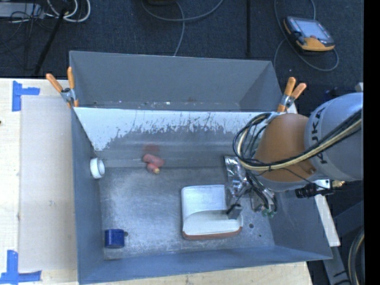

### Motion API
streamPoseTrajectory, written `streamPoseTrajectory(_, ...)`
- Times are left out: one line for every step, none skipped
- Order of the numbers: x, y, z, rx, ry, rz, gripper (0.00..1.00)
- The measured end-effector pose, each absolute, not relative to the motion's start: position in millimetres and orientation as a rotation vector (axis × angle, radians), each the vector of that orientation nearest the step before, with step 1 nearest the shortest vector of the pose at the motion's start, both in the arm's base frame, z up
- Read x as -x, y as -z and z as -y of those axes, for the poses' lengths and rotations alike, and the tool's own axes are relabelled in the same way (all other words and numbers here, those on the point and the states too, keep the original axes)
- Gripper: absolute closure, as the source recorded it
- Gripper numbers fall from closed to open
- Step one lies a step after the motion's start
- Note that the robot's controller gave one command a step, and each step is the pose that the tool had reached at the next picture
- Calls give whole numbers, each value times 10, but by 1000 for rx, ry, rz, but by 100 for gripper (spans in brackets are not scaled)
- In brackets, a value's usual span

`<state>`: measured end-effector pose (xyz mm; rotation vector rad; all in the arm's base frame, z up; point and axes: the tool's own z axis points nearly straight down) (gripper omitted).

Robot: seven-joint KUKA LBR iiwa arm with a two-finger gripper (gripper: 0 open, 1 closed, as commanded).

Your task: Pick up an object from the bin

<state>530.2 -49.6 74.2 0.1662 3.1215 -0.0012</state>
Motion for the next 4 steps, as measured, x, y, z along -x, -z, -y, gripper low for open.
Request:
streamPoseTrajectory(-5103, -1018, 350, -223, 0, -3132, 100)
streamPoseTrajectory(-5101, -999, 351, -220, 0, -3135, 0)
streamPoseTrajectory(-5132, -741, 156, 530, 9, -3078, 0)
streamPoseTrajectory(-5507, -720, 429, 416, 1, -3106, 0)
